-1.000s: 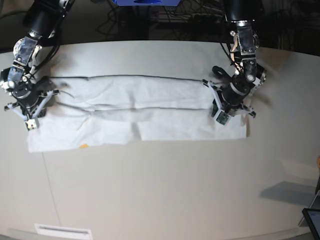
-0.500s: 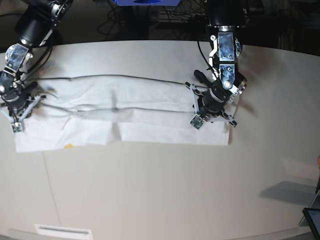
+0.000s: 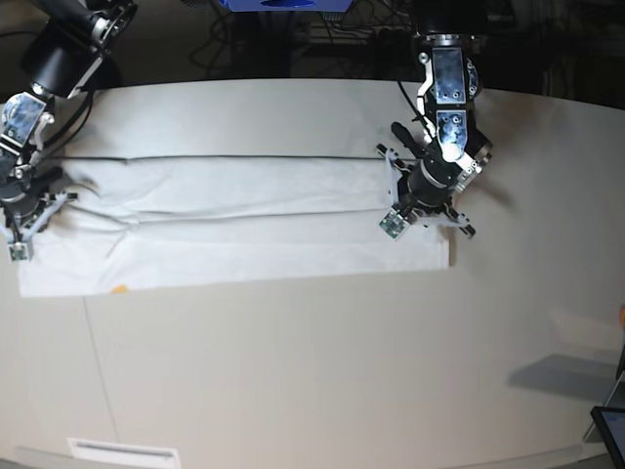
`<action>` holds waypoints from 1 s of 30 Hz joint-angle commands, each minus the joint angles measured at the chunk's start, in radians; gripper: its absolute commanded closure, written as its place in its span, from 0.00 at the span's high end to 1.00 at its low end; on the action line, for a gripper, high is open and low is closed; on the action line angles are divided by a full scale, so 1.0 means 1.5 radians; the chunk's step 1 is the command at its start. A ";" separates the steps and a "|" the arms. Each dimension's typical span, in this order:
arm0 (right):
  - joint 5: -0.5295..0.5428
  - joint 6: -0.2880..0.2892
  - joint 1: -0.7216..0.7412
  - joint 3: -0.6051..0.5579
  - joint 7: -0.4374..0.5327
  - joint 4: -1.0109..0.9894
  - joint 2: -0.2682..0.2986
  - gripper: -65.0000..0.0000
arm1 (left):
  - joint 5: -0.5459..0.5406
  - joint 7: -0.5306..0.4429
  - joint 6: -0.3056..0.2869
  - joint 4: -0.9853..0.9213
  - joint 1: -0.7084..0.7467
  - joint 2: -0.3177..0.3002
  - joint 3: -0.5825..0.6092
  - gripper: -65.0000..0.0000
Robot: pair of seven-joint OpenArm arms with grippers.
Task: Fold the T-shirt properly
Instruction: 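Release the shirt with the left gripper and raise it, then grasp the shirt's end with the left gripper and lift it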
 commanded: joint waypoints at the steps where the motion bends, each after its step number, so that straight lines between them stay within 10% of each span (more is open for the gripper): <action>1: -0.015 -0.007 0.003 0.002 -0.016 0.008 0.009 0.00 | -0.001 -0.011 0.006 0.025 -0.004 -0.003 0.000 0.00; 14: -0.015 0.020 -0.009 0.001 -0.018 0.041 0.007 0.00 | -0.053 -0.010 0.006 0.171 0.012 0.051 -0.210 0.06; 19: -0.015 0.020 -0.022 0.000 -0.016 0.037 0.006 0.00 | -0.304 0.056 0.006 0.168 0.035 0.001 -0.318 0.50; 30: -0.015 0.021 -0.036 -0.033 -0.015 0.039 0.007 0.00 | -0.849 0.153 0.006 0.069 0.086 -0.147 -0.427 0.63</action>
